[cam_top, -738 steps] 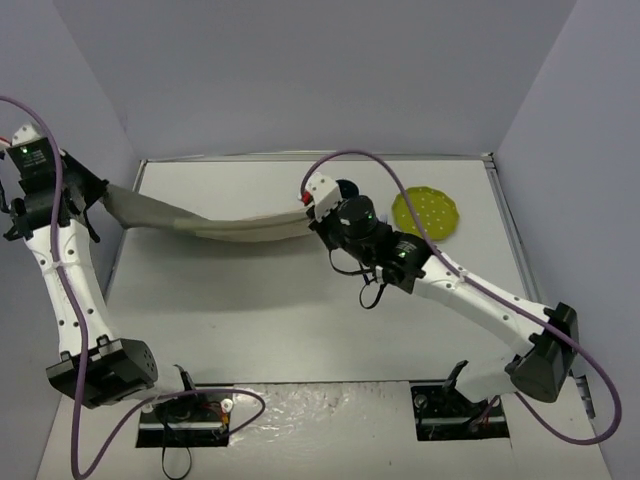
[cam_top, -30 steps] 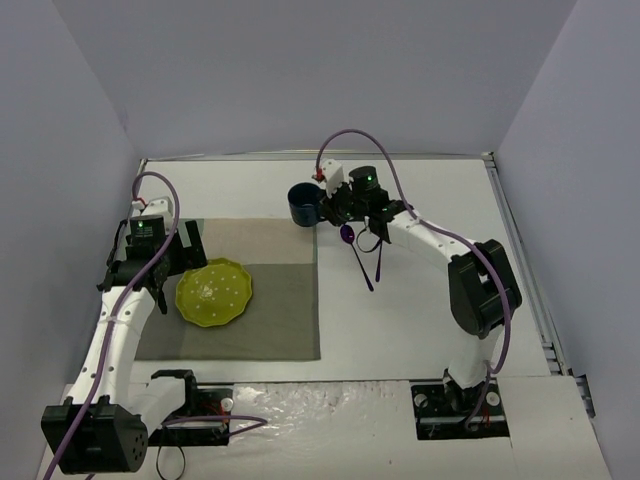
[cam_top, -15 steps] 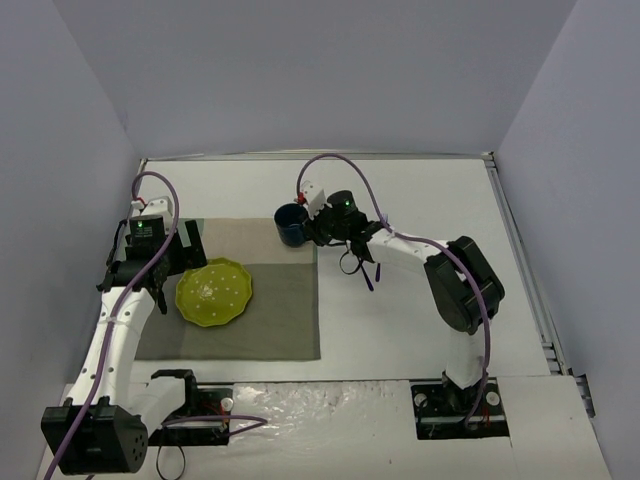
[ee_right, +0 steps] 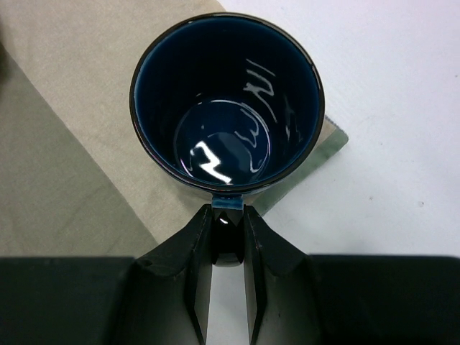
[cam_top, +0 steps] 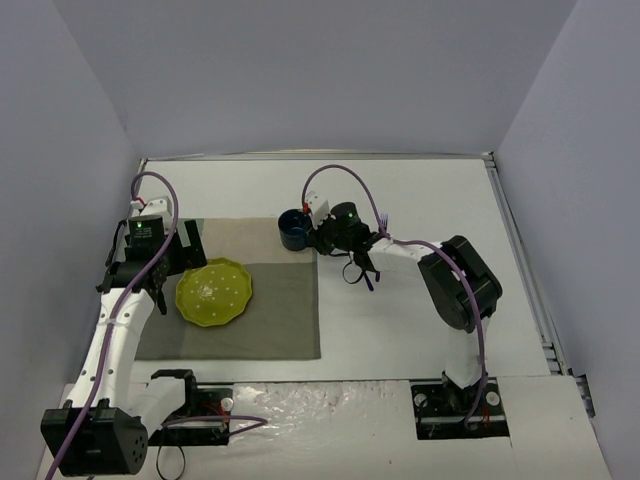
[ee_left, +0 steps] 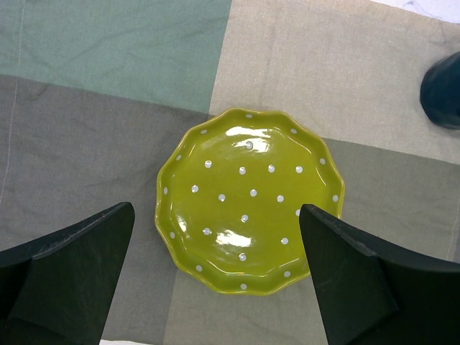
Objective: Set the dinner table for one person
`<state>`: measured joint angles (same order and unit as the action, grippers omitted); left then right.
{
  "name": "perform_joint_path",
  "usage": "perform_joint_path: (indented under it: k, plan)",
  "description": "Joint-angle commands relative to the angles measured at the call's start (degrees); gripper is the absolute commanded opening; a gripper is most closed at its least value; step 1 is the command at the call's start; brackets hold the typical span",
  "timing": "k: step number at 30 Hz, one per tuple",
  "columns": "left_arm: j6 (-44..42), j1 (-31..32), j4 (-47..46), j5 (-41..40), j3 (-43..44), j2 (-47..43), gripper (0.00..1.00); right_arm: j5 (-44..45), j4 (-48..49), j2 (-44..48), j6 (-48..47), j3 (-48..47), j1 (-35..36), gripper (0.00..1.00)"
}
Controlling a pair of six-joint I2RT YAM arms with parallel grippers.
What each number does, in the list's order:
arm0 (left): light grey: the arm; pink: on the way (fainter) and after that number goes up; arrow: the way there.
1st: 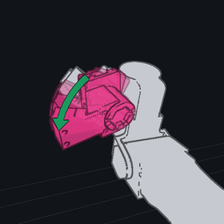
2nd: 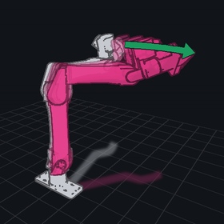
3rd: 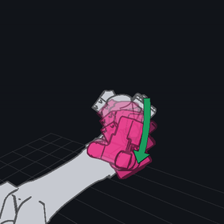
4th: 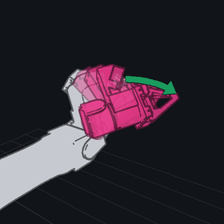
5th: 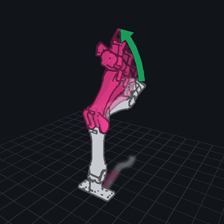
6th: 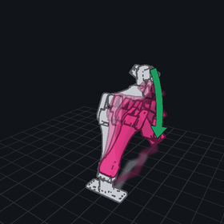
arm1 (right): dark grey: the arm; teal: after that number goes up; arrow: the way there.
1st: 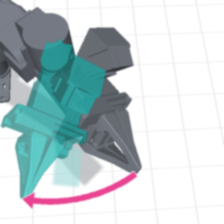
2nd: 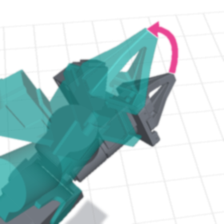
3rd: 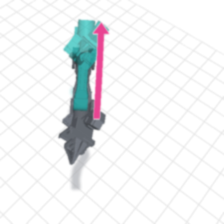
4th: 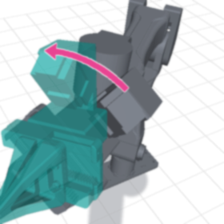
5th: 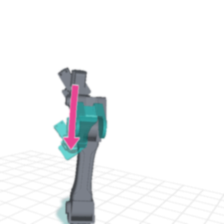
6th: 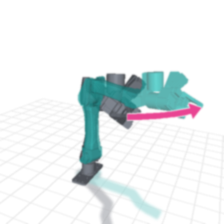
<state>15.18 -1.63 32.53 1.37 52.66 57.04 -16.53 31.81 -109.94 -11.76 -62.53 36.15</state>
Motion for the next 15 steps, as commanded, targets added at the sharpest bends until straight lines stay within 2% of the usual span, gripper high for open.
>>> perform_joint_path:
  k: [1,11,13,14,15]
  plan:
    - [-0.7,-0.2,-2.7,-0.8,0.8,-1.1,0.97,1.1,4.9,2.9,0.4,1.8,0.6,0.00]
    - [-0.7,-0.1,-2.7,-0.8,0.7,-1.0,0.97,2.7,4.2,3.6,0.5,2.6,0.6,0.01]
    - [-0.7,-0.2,-2.7,-0.8,0.7,-1.0,0.97,2.6,4.0,4.0,0.8,2.7,0.5,0.12]
    - [-0.7,-0.2,-2.7,-0.8,0.7,-1.0,0.97,2.5,3.9,4.3,1.0,2.8,0.5,0.20]
    - [-0.6,-0.2,-2.7,-0.8,0.7,-1.0,0.97,2.4,3.6,4.8,1.2,2.7,0.5,0.33]
